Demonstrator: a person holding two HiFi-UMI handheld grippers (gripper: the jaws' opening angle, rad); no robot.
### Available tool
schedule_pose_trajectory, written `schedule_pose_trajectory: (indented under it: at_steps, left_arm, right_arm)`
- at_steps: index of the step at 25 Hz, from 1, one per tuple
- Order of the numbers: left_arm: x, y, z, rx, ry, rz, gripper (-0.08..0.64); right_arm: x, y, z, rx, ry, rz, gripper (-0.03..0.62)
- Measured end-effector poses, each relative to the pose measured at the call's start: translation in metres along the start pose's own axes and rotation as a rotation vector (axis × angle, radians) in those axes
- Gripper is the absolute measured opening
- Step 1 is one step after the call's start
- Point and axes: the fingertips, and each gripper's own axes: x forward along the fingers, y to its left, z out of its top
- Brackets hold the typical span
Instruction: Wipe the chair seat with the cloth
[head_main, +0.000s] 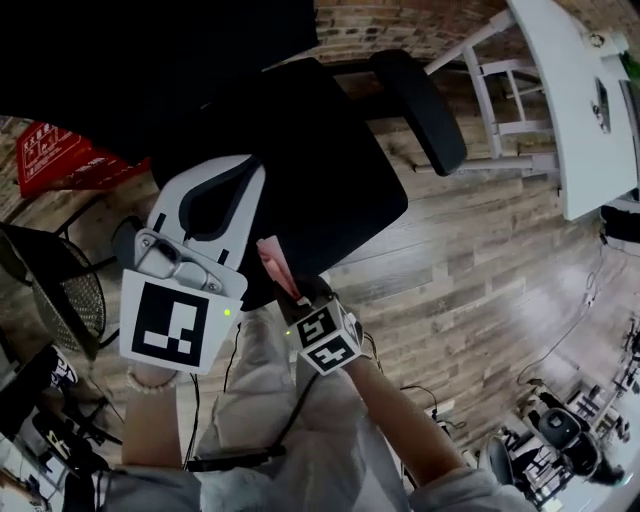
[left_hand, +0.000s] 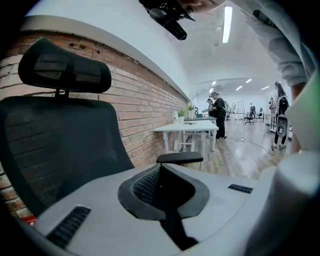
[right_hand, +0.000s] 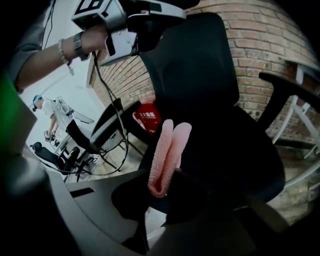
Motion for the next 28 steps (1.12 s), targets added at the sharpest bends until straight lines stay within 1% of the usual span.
schedule_pose_trajectory:
  at_steps: [3, 6, 9, 11, 14, 20, 23, 25, 28]
  left_arm:
    - [-0.009, -0.006, 0.039, 0.016, -0.035, -0.005, 0.018]
    - [-0.018, -0.02, 0.079, 0.043, -0.071, -0.04, 0.018]
    - [-0.029, -0.037, 0.116, 0.085, -0.082, -0.076, 0.018]
    - [-0.035, -0.047, 0.139, 0.094, -0.099, -0.089, 0.018]
    - [-0.043, -0.057, 0.168, 0.1, -0.126, -0.095, 0.018]
    - [-0.072, -0.066, 0.207, 0.157, -0.123, -0.091, 0.018]
    - [-0.086, -0.065, 0.227, 0.184, -0.132, -0.079, 0.018]
    - [-0.094, -0.061, 0.238, 0.189, -0.138, -0.054, 0.018]
    - [-0.108, -0.056, 0.25, 0.186, -0.146, -0.025, 0.018]
  right_arm:
    - [-0.042, -0.014, 0.036, -0.006, -0.08, -0.054, 0.054]
    - [-0.093, -0.022, 0.066, 0.015, -0.163, -0.108, 0.054]
    - [-0.147, -0.029, 0.091, 0.05, -0.248, -0.172, 0.054]
    - [-0.181, -0.033, 0.102, 0.061, -0.293, -0.211, 0.054]
    - [-0.226, -0.04, 0.113, 0.047, -0.344, -0.274, 0.054]
    - [-0.307, -0.046, 0.131, 0.041, -0.433, -0.377, 0.054]
    - [-0.342, -0.046, 0.151, 0.004, -0.482, -0.421, 0.054]
    - [-0.362, -0.044, 0.165, -0.035, -0.518, -0.455, 0.054]
    - [-0.386, -0.035, 0.183, -0.134, -0.567, -0.508, 0.054]
